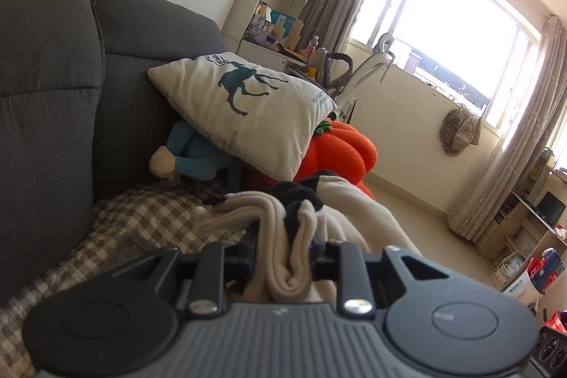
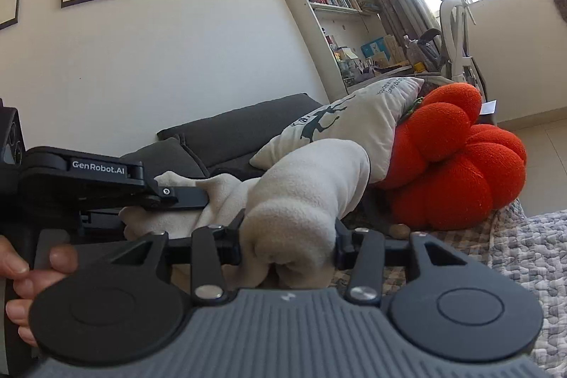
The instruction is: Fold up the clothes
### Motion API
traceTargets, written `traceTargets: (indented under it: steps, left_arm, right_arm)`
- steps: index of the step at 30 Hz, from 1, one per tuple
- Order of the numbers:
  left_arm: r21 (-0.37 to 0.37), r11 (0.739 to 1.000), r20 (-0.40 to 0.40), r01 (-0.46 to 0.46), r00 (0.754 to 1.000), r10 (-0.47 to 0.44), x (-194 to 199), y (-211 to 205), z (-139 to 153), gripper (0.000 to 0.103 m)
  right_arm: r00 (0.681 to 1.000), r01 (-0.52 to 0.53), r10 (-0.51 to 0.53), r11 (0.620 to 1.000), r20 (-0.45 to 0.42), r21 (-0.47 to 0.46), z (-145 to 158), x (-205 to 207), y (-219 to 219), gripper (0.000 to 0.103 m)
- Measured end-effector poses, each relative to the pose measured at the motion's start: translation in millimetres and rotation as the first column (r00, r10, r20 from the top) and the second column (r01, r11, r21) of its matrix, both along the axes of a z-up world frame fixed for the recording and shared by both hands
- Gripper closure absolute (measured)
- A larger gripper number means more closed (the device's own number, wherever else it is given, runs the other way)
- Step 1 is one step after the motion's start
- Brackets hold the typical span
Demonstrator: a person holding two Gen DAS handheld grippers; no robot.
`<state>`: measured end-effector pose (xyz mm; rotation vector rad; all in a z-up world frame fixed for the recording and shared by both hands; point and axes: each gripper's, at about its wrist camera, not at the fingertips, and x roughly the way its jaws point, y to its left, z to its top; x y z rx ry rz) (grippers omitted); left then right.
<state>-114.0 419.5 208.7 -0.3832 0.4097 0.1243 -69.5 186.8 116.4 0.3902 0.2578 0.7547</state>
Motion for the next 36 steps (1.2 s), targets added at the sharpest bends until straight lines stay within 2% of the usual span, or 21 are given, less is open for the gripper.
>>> traceTargets:
  steps: [3,4,5,7,8,9,10,12,13,14,17,18,19,22,26,28,29,30,31,32,36]
  left_arm:
    - [0.056,0.998,-0.072,-0.029,0.997,0.033,0.8,37.2,-35.4,0.077]
    - [0.065,0.997,-0.099,-0.035,0.994,0.042,3.0,48.8,-53.8,0.077]
    - [0.073,0.997,-0.153,-0.039,0.987,0.050,8.6,62.3,-80.1,0.077]
    - [0.072,0.996,-0.318,-0.052,0.945,0.073,24.7,88.8,-141.2,0.077]
    - [0.054,0.996,-0.368,-0.070,0.926,0.085,26.9,98.5,-167.2,0.074]
    - [0.034,0.997,-0.328,-0.071,0.941,0.078,20.3,104.5,-178.8,0.074]
    - [0.025,0.997,-0.273,-0.068,0.959,0.072,12.0,107.7,-179.4,0.074]
    - [-0.019,0.998,-0.238,-0.065,0.969,0.059,3.3,115.2,-178.8,0.074]
    - [-0.046,0.997,-0.234,-0.065,0.971,0.053,1.5,120.1,-179.4,0.074]
    - [-0.061,0.996,-0.230,-0.065,0.972,0.049,1.1,122.3,-179.3,0.074]
    - [-0.030,0.999,-0.202,-0.043,0.979,0.037,5.3,115.7,-174.0,0.074]
    - [-0.015,0.999,-0.192,-0.035,0.981,0.031,7.0,112.8,-171.8,0.074]
    - [-0.003,1.000,-0.188,-0.031,0.982,0.030,9.5,110.9,-169.9,0.074]
    - [0.003,1.000,-0.196,-0.030,0.980,0.030,12.7,112.9,-170.0,0.074]
    - [-0.010,0.999,-0.198,-0.035,0.980,0.032,9.1,116.4,-171.7,0.074]
    - [-0.004,0.999,-0.204,-0.044,0.978,0.043,9.7,116.2,-172.1,0.074]
    - [-0.005,0.999,-0.204,-0.050,0.978,0.048,9.9,116.6,-171.5,0.074]
    - [-0.009,0.998,-0.202,-0.056,0.978,0.053,10.1,117.4,-170.7,0.074]
    - [-0.015,0.998,-0.199,-0.062,0.978,0.057,10.1,118.3,-169.6,0.074]
    - [-0.024,0.998,-0.193,-0.065,0.979,0.059,9.5,119.1,-168.4,0.074]
    - [-0.049,0.997,-0.153,-0.053,0.987,0.045,5.0,117.1,-169.4,0.074]
  right_arm:
    - [0.994,0.027,-0.014,0.992,-0.104,0.120,-40.7,-7.3,37.4,0.055]
    - [0.989,0.039,-0.019,0.990,-0.147,0.133,-61.3,-10.5,51.0,0.055]
    - [0.979,0.047,-0.026,0.994,-0.204,0.101,-85.7,-11.8,68.3,0.054]
    - [0.937,0.051,-0.030,0.997,-0.348,0.050,-130.9,-11.4,93.4,0.052]
    - [0.912,0.047,-0.026,0.998,-0.408,0.040,-149.3,-11.6,100.9,0.049]
    - [0.935,0.035,-0.009,0.997,-0.354,0.066,-150.2,-19.6,100.5,0.047]
    - [0.957,-0.002,0.006,1.000,-0.289,0.014,-140.9,-27.8,103.1,0.045]
    - [0.971,-0.044,0.045,0.999,-0.235,0.007,-127.9,-35.2,95.5,0.037]
    - [0.965,-0.072,0.078,0.997,-0.252,0.032,-126.0,-31.8,88.9,0.030]
    - [0.955,-0.091,0.103,0.994,-0.278,0.053,-124.2,-26.4,81.8,0.028]
    - [0.923,-0.112,0.153,0.985,-0.354,0.134,-127.8,-7.3,66.1,0.029]
    - [0.903,-0.123,0.184,0.976,-0.387,0.177,-135.7,3.3,67.0,0.030]
    - [0.869,-0.140,0.233,0.962,-0.438,0.234,-143.4,15.8,68.7,0.031]
    - [0.706,-0.123,0.381,0.896,-0.598,0.426,-160.3,45.9,59.3,0.031]
    - [0.647,-0.079,0.371,0.902,-0.666,0.425,-157.1,77.3,58.3,0.031]
    - [0.678,-0.148,0.362,0.919,-0.639,0.365,-146.3,82.5,70.8,0.034]
    - [0.700,-0.184,0.365,0.923,-0.614,0.338,-139.3,80.7,75.9,0.049]
    - [0.735,-0.217,0.354,0.931,-0.579,0.294,-129.9,76.6,80.2,0.051]
    - [0.773,-0.233,0.331,0.941,-0.541,0.244,-121.0,70.3,82.5,0.058]
    - [0.797,-0.240,0.320,0.946,-0.512,0.217,-115.5,64.2,82.9,0.062]
    - [0.869,-0.209,0.260,0.964,-0.420,0.164,-112.6,35.8,72.2,0.065]
